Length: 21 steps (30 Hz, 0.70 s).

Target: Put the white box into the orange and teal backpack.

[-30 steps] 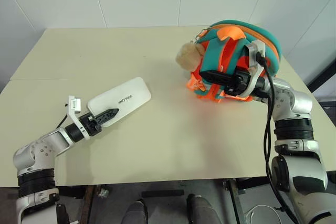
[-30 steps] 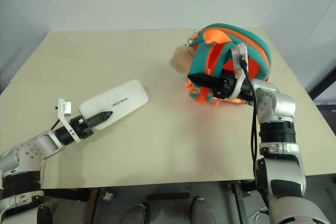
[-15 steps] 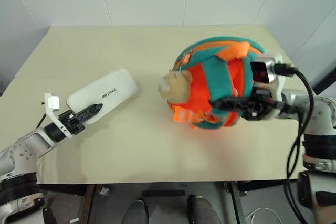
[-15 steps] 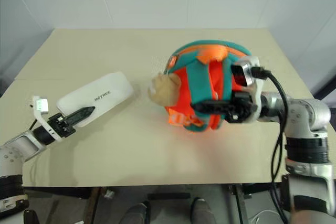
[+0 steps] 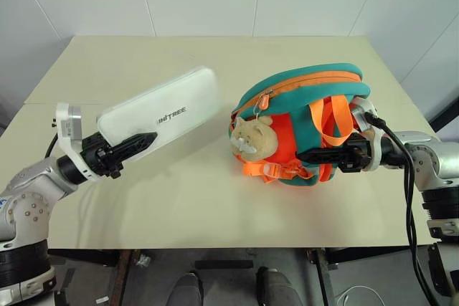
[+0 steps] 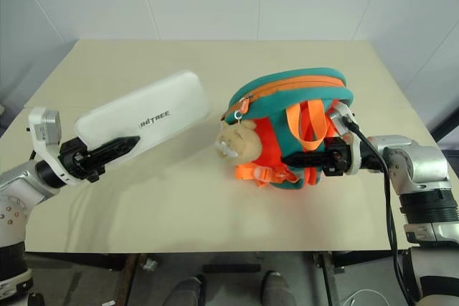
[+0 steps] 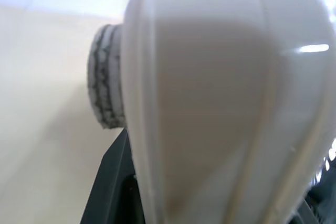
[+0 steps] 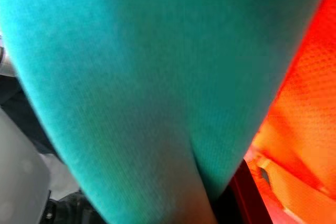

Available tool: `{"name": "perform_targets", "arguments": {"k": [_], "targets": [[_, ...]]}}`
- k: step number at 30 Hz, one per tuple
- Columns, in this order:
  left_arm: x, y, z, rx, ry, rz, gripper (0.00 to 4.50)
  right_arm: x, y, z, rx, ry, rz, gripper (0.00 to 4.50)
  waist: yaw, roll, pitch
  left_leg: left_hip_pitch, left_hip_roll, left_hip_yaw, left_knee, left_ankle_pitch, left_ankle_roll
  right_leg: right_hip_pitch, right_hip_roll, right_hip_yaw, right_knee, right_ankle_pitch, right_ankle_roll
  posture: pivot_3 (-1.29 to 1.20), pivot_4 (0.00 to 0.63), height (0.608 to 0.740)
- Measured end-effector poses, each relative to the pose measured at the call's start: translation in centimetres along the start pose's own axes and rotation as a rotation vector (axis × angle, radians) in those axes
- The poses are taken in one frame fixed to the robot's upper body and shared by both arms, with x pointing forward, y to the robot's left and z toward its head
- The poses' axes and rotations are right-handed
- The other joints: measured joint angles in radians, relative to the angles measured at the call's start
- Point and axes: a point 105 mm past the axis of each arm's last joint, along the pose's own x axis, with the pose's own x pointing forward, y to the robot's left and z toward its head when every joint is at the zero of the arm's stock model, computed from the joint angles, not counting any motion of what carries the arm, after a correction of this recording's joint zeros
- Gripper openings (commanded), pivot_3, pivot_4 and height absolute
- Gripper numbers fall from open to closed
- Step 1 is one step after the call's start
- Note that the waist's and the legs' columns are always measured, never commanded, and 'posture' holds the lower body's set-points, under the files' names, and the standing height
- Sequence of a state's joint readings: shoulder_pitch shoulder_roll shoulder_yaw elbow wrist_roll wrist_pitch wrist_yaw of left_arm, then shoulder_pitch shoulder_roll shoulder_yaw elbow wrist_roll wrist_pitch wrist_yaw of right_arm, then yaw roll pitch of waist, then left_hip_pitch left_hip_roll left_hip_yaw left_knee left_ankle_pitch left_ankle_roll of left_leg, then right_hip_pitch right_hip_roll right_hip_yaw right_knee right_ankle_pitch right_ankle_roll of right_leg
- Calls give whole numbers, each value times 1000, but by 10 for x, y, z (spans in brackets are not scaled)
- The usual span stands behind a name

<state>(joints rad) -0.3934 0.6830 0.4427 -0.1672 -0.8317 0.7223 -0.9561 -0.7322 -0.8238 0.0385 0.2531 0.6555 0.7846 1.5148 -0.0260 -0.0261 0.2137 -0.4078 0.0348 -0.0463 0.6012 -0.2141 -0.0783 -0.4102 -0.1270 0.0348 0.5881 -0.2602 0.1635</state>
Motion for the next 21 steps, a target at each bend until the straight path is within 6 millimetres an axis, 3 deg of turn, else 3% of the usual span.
{"name": "perform_targets", "arguments": {"k": [8, 17, 21], "targets": [[25, -13, 23, 216, 42, -183, 1288, 2, -1, 0, -3, 0, 3, 12, -3, 0, 0, 0, 0, 0, 1, 0, 0, 0, 0, 0, 1, 0, 0, 0, 150, 740], [36, 13, 15, 318, 127, -212, 1288, 10, 1, 17, -52, -19, 29, 12, -1, 0, 0, 0, 0, 0, 3, 0, 1, 0, 0, 0, 2, 0, 0, 0, 150, 740], [44, 25, 15, 380, 177, -192, 1288, 17, 11, 29, -97, -21, 71, 12, -1, 0, 0, 0, 0, 0, 4, 0, 1, 0, 0, 0, 3, 0, 1, 0, 150, 740]]}}
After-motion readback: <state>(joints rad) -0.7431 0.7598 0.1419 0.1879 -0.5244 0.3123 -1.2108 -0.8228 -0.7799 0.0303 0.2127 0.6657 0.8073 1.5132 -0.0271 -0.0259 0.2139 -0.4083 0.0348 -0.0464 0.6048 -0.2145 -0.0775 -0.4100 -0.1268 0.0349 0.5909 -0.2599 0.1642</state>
